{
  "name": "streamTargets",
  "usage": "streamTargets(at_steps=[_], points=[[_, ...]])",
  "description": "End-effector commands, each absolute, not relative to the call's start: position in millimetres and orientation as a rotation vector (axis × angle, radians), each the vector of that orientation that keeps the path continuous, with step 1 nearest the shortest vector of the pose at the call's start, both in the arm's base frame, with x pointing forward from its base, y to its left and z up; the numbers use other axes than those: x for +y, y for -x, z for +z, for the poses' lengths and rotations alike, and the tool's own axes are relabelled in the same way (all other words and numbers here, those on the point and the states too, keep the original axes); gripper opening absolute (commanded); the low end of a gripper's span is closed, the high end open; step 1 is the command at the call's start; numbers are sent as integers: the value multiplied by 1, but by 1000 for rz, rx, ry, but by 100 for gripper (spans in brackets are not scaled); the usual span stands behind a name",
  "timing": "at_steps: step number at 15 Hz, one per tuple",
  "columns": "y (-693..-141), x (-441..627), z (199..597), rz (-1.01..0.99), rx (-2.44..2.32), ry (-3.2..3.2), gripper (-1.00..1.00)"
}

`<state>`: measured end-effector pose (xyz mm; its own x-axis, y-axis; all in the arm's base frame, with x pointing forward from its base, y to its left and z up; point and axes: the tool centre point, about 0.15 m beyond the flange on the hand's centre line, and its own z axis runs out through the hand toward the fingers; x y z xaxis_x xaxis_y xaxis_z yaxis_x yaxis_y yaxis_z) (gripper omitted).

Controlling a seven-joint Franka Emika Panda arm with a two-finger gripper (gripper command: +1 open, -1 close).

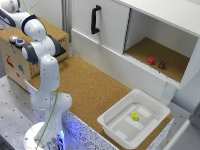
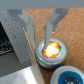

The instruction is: Push the red button to turn off the red light

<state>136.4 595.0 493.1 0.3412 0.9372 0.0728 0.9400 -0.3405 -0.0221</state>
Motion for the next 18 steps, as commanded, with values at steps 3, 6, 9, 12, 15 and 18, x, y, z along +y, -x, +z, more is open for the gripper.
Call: streamTargets(at_steps=[3, 6, 9, 12, 15, 18], points=[[-165, 614, 465, -14, -1733, 2538, -100], [-170, 616, 443, 35, -1742, 2522, -100], [-170, 622, 433, 59, -1751, 2495, -100], [-157, 619, 475, -35, -1782, 2501, -100], [-155, 611, 516, -73, -1777, 2495, 100], [-166, 597, 523, -103, -1713, 2478, 100]])
